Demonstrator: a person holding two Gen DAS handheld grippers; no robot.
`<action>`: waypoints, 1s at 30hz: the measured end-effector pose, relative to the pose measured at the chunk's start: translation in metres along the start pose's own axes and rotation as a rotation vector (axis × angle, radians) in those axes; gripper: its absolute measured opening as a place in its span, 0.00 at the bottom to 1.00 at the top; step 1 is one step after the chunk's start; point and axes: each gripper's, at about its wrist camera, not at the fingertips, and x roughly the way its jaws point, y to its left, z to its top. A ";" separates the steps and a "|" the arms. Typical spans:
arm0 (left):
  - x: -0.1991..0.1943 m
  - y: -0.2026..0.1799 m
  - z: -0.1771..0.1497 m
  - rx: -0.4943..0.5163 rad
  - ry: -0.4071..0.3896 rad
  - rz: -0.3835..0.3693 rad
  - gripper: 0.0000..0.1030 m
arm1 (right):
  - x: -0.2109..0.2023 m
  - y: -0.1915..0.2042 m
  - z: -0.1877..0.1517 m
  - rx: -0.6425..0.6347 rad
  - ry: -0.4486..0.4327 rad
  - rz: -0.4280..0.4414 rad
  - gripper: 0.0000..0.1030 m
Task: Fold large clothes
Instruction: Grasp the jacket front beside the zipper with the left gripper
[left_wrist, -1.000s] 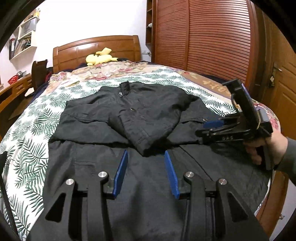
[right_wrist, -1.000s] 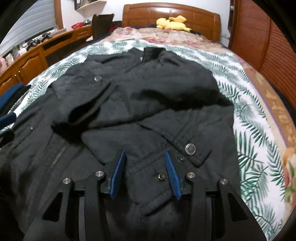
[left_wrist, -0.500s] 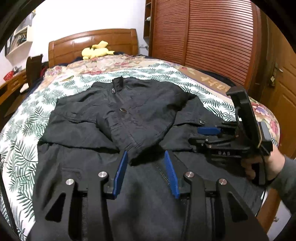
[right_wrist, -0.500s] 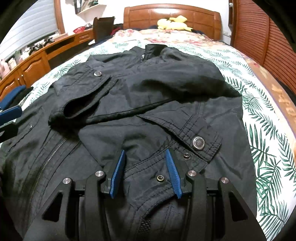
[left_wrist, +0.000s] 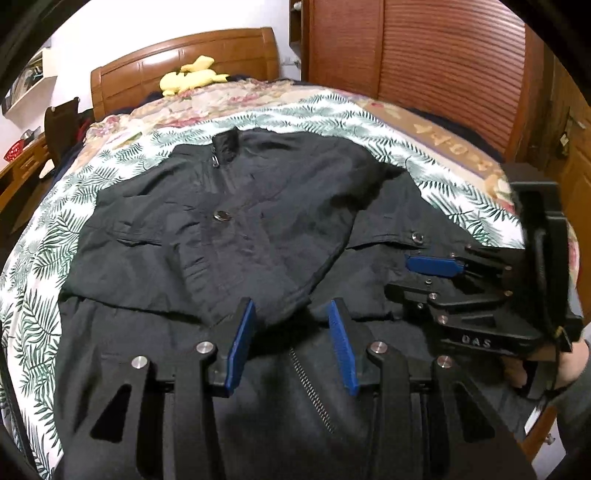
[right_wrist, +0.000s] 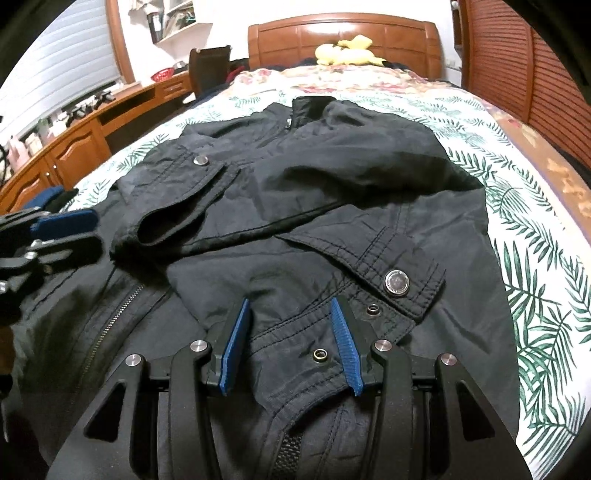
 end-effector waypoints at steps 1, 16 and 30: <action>0.004 -0.002 0.001 0.005 0.011 0.016 0.39 | 0.000 0.000 0.000 0.001 0.000 0.002 0.44; 0.040 -0.001 0.000 0.141 0.107 0.236 0.39 | -0.001 -0.001 -0.001 0.007 -0.001 0.013 0.44; -0.031 0.039 -0.007 0.032 -0.108 0.187 0.11 | 0.001 0.003 -0.001 -0.007 0.000 -0.009 0.44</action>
